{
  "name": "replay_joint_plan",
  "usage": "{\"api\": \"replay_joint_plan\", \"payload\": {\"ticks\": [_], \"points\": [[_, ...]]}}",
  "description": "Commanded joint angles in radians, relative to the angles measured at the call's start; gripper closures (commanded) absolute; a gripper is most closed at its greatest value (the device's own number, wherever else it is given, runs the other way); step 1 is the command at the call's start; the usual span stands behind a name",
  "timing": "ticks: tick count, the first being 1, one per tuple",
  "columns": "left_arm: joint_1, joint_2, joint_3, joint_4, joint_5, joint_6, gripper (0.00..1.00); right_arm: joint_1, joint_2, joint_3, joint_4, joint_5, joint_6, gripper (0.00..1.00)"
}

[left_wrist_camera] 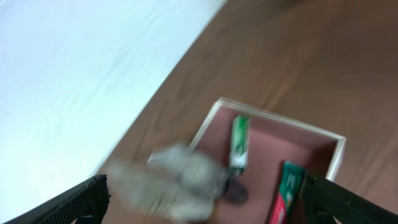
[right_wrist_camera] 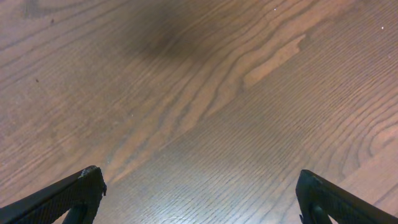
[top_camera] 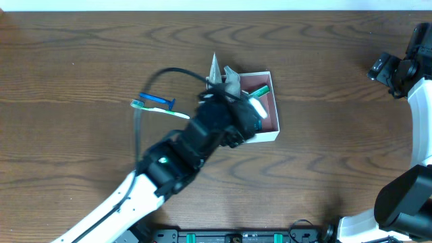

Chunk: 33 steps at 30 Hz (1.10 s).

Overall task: Pack container
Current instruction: 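Carry the toothpaste into the box and open the left gripper, then withdraw the left gripper and reach to the green toothbrush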

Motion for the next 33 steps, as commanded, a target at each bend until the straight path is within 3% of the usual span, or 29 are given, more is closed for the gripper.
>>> {"api": "replay_joint_plan", "payload": {"ticks": [1, 6, 9, 14, 23, 33], "points": [[0.087, -0.034, 0.016, -0.077, -0.224, -0.361, 0.02, -0.003, -0.003, 0.007, -0.001, 0.010, 0.018, 0.01], [0.252, -0.042, 0.016, -0.203, -0.194, -0.652, 0.02, -0.003, -0.003, 0.007, -0.001, 0.010, 0.018, 0.01], [0.294, -0.042, 0.016, -0.227, -0.106, -0.673, 0.02, -0.003, -0.003, 0.007, -0.001, 0.010, 0.018, 0.01], [0.336, -0.035, 0.016, -0.231, -0.108, -0.700, 0.02, -0.003, -0.003, 0.006, -0.001, 0.010, 0.018, 0.01], [0.560, 0.086, 0.016, -0.229, -0.111, -1.089, 0.02, -0.003, -0.003, 0.006, -0.001, 0.010, 0.018, 0.01], [0.593, 0.340, 0.016, -0.125, 0.006, -1.141, 0.02, -0.003, -0.003, 0.007, -0.001, 0.010, 0.018, 0.01]]}}
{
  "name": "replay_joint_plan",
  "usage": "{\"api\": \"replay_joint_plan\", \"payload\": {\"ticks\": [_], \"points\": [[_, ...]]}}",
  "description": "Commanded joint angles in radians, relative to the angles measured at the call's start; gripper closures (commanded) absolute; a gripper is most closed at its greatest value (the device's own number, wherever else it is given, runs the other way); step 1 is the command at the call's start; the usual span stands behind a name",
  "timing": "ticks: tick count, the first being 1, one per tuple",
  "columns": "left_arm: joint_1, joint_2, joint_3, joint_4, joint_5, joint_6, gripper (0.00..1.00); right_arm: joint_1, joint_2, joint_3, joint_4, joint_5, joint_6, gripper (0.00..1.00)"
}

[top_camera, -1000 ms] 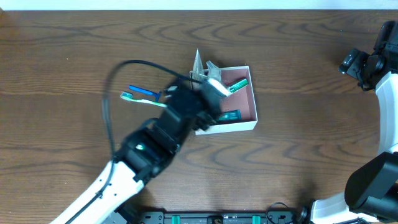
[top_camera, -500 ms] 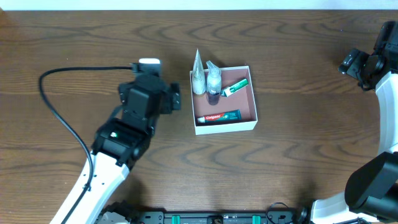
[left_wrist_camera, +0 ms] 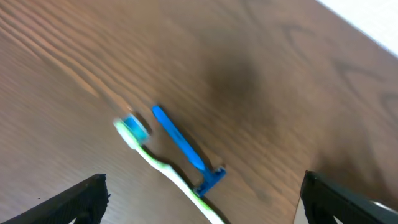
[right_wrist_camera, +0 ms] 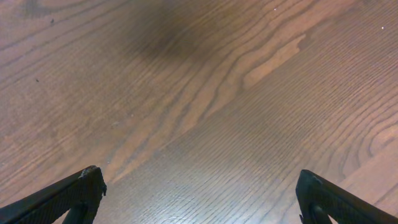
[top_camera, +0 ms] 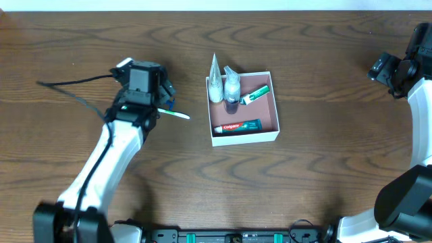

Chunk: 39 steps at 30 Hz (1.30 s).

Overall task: Pack container
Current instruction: 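Withdraw the left gripper and reach to the green toothbrush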

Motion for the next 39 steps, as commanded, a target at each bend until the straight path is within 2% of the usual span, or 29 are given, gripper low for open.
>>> {"api": "replay_joint_plan", "payload": {"ticks": [1, 9, 13, 20, 26, 29, 34, 39], "points": [[0.002, 0.076, 0.015, 0.007, 0.057, -0.063, 0.02, -0.003, -0.003, 0.006, -0.001, 0.010, 0.018, 0.01], [0.003, 0.240, 0.015, 0.005, 0.057, -0.367, 0.02, -0.003, -0.003, 0.006, -0.001, 0.010, 0.018, 0.01], [0.010, 0.281, 0.015, 0.005, 0.056, -0.454, 0.03, -0.003, -0.003, 0.006, -0.001, 0.010, 0.018, 0.01], [0.034, 0.323, 0.015, -0.023, 0.080, -0.703, 0.05, -0.003, -0.003, 0.007, -0.001, 0.010, 0.018, 0.01], [0.034, 0.330, 0.013, -0.024, 0.090, -0.729, 0.05, -0.003, -0.003, 0.007, -0.001, 0.010, 0.018, 0.01], [0.036, 0.330, 0.006, -0.031, 0.090, -0.742, 0.08, -0.003, -0.003, 0.006, -0.001, 0.010, 0.018, 0.01], [0.036, 0.330, -0.013, -0.076, 0.091, -0.843, 0.08, -0.003, -0.003, 0.006, -0.001, 0.010, 0.018, 0.01], [0.036, 0.330, -0.014, -0.071, 0.099, -0.846, 0.08, -0.003, -0.003, 0.006, -0.001, 0.010, 0.018, 0.01]]}}
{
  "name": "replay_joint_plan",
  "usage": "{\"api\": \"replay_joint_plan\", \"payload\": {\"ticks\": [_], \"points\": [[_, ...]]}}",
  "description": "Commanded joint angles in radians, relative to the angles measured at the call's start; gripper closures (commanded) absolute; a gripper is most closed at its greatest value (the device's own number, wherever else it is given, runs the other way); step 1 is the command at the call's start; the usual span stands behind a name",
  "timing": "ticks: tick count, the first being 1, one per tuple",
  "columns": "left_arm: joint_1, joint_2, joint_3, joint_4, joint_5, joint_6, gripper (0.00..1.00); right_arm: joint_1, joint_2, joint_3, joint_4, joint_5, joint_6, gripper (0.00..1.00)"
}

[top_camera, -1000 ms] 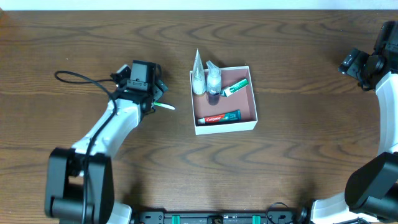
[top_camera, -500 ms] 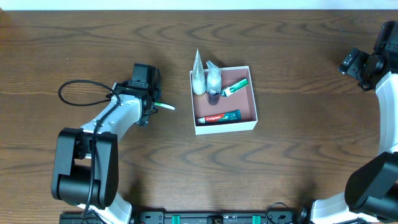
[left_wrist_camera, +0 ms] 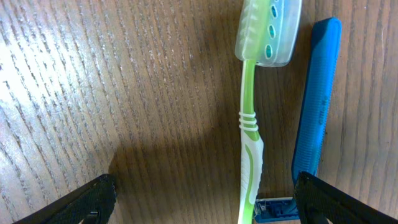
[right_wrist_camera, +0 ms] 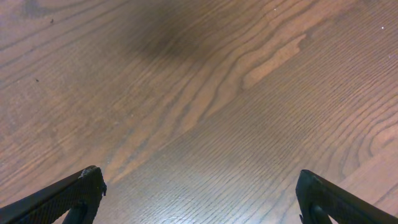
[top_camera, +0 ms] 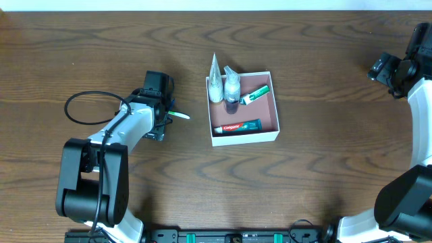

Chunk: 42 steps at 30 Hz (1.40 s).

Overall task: Pack container
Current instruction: 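Withdraw the left gripper and reach to the green toothbrush, then close the left gripper on the toothbrush handle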

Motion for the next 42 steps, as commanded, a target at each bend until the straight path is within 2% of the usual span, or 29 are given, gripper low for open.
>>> {"api": "replay_joint_plan", "payload": {"ticks": [1, 5, 16, 24, 28, 36, 40, 42], "points": [[0.004, 0.015, -0.011, 0.004, 0.014, -0.034, 0.08, -0.003, -0.003, 0.006, 0.000, 0.010, 0.018, 0.01], [0.004, 0.015, -0.011, 0.011, 0.082, -0.033, 0.02, -0.003, -0.003, 0.006, -0.001, 0.010, 0.018, 0.01], [0.011, 0.014, -0.010, -0.009, 0.107, -0.033, 0.02, -0.003, -0.003, 0.007, -0.001, 0.010, 0.018, 0.01], [0.097, 0.014, -0.009, -0.022, 0.376, -0.105, 0.02, -0.003, -0.003, 0.006, -0.001, 0.010, 0.018, 0.01], [0.139, 0.014, -0.005, -0.066, 0.431, -0.135, 0.02, -0.003, -0.003, 0.006, -0.001, 0.010, 0.018, 0.01], [0.177, 0.014, 0.055, -0.222, 0.361, -0.130, 0.02, -0.003, -0.003, 0.006, -0.001, 0.010, 0.018, 0.01], [0.177, 0.014, 0.104, -0.280, 0.293, -0.079, 0.02, -0.003, -0.003, 0.006, -0.001, 0.010, 0.018, 0.01], [0.175, 0.014, 0.124, -0.260, 0.293, -0.034, 0.02, -0.003, -0.003, 0.006, -0.001, 0.010, 0.018, 0.01]]}}
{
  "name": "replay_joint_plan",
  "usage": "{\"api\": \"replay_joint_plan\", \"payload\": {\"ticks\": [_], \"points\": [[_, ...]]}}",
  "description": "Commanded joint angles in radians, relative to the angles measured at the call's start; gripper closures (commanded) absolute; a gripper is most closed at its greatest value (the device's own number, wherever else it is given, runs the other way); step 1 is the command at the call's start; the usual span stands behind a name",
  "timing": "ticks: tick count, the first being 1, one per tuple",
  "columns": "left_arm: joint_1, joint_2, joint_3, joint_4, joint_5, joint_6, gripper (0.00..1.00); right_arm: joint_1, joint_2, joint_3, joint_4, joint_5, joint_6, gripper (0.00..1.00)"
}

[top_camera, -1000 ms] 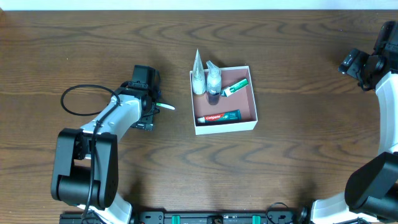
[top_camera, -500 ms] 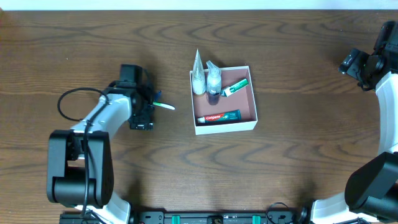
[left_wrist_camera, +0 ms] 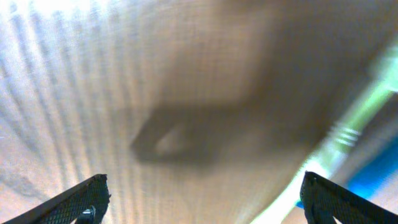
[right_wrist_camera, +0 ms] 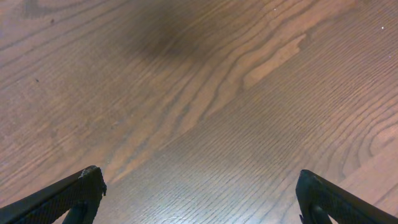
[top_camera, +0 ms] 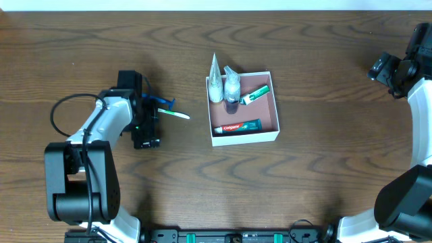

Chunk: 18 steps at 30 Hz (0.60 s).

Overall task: Pack container
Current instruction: 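Close the left gripper on the toothbrush handle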

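The white box [top_camera: 273, 135] with a reddish floor holds a toothpaste tube [top_camera: 237, 125], a small green tube [top_camera: 255, 94] and two clear bottles [top_camera: 223, 85] at its left end. Left of it on the table lie a green-and-white toothbrush [top_camera: 177, 115] and a blue razor [top_camera: 160, 102]. My left gripper [top_camera: 148, 115] stands low over them, open. Its wrist view is blurred: the left gripper [left_wrist_camera: 202, 202] has only table between its fingers, with the toothbrush [left_wrist_camera: 348, 127] and razor [left_wrist_camera: 376, 180] at the right edge. My right gripper [right_wrist_camera: 199, 199] is open over bare wood.
The right arm [top_camera: 405, 67] is parked at the table's far right edge. A black cable [top_camera: 64, 111] loops beside the left arm. The brown wooden table [top_camera: 304, 189] runs to a white strip along the far edge.
My left wrist has shifted left and come closer to the table. The toothbrush and razor, then sharp in the middle of its view, are now blurred at the right edge. Right arm unchanged.
My left gripper was open over the box with the bottles just below it. Then it was out at the left over the toothbrush and razor, later close above them, and now lower still. The box's contents and the right arm stayed put.
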Motion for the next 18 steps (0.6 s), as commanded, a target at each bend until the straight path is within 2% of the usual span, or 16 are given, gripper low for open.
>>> {"api": "replay_joint_plan", "payload": {"ticks": [1, 6, 11, 18], "points": [[0.003, 0.016, 0.056, 0.019, -0.050, 0.098, 0.02, -0.003, -0.003, 0.006, -0.001, 0.010, 0.018, 0.01], [-0.018, 0.016, 0.105, 0.033, -0.154, 0.205, 0.02, -0.003, -0.003, 0.006, -0.001, 0.010, 0.018, 0.01], [-0.050, 0.018, 0.105, 0.034, -0.228, 0.204, 0.02, -0.003, -0.003, 0.006, -0.001, 0.010, 0.018, 0.01], [-0.082, 0.019, 0.105, 0.045, -0.233, 0.174, 0.02, -0.003, -0.003, 0.006, -0.001, 0.010, 0.018, 0.01]]}}
